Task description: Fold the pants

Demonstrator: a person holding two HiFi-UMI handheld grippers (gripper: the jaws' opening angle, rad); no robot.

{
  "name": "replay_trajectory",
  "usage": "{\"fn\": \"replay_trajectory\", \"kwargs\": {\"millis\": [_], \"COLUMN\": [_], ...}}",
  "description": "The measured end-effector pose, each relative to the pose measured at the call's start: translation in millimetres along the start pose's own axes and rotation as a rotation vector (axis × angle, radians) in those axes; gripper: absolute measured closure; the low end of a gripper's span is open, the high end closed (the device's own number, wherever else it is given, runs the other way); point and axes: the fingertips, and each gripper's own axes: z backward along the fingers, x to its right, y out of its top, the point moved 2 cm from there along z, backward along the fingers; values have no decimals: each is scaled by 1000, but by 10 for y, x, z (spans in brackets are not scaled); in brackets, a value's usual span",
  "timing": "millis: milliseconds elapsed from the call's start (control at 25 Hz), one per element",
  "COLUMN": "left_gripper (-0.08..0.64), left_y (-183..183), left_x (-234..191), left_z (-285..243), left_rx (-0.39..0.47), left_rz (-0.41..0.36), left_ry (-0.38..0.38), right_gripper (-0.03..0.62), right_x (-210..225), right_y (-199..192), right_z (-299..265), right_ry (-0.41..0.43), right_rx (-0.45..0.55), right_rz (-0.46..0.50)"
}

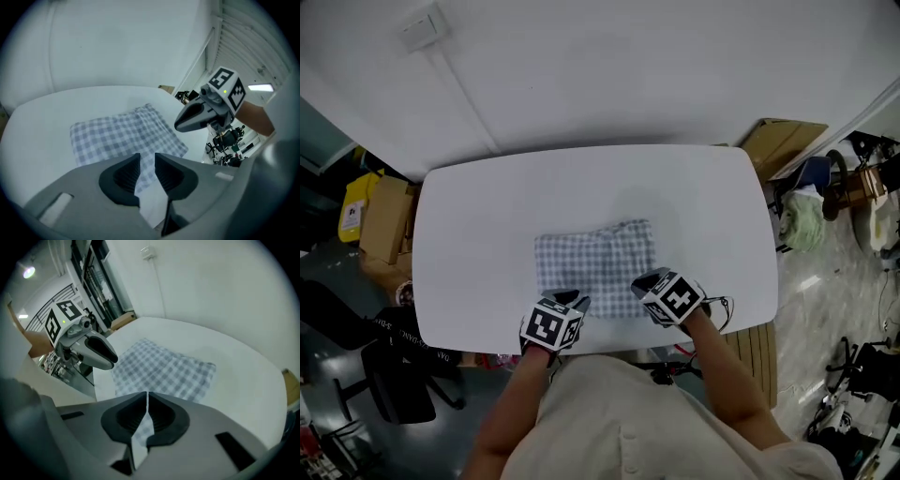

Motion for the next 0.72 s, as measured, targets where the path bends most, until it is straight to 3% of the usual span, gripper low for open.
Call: {"fn": "replay_trajectory", "kwargs": {"millis": [120,280,480,720], "left_gripper": [503,531,541,541], "left_y": [51,69,12,-40], "left_x": [73,174,213,160], "left_z": [20,64,122,186], "left_rx": [31,52,55,71], "left_rz": [-5,-32,-34,-22], "left_ry": [4,1,-10,-13], "right_gripper": [566,568,568,575], "right_x": [-170,-345,-501,-483], "right_y": [-38,-94,-169,-82], "right_z": [59,139,164,256], "right_ry": [-5,10,55,35], "right_rx": [105,196,224,237], "right_rz": [-111,-215,-292,-308]}}
